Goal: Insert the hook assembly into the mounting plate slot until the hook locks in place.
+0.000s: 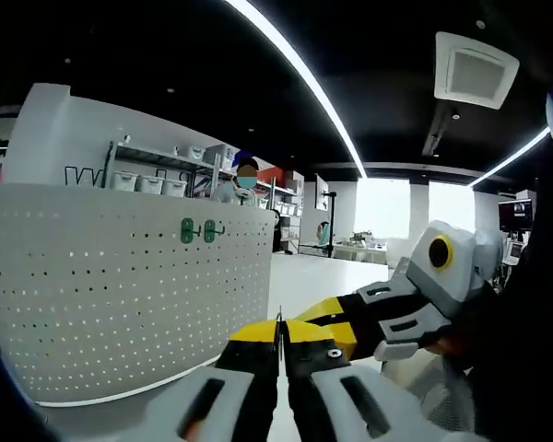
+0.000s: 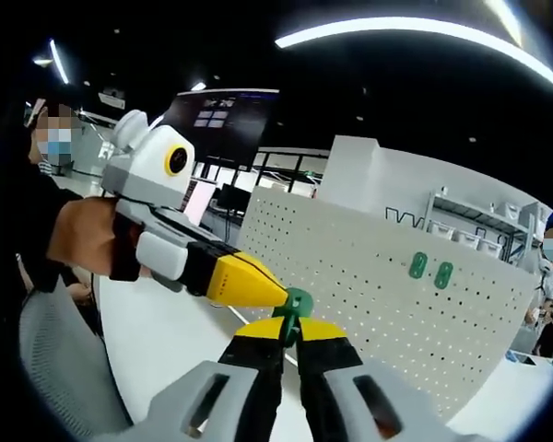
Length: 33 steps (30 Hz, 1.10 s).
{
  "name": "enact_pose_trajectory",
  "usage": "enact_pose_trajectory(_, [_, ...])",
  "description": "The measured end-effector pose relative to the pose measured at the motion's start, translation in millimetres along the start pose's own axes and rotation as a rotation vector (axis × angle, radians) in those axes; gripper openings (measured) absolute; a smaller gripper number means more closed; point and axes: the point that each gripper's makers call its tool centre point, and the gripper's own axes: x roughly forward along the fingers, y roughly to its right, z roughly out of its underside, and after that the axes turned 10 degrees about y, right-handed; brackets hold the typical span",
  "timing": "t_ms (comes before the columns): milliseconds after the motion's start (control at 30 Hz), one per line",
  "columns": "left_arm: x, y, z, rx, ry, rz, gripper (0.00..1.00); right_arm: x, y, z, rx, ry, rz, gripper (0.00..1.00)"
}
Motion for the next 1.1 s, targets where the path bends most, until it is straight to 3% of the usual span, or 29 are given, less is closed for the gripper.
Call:
enact_pose_trajectory(367, [4, -2.3, 5.8, -0.012, -0.013, 0.012, 0.01, 1, 5, 6.7, 0.055, -0.018, 0.023, 0.01])
enact_pose_trajectory(767, [10, 0.2, 8.4, 0.049, -0.017, 0.041, 0.03, -1, 15, 8.5, 0.073, -0.028, 0.058, 0.01])
enact_pose_trajectory(900, [6, 0.7, 9.7, 0.066, -0.024, 0.044, 0.06, -2, 18, 7.4, 0.077, -0.026, 0.066, 0.01])
enact_pose_trajectory(1100, [-1, -1.2, 7.3, 0.088, -0.013, 0.037, 0.20, -3, 20, 9.0, 0.078, -0.033, 0.072, 0.01])
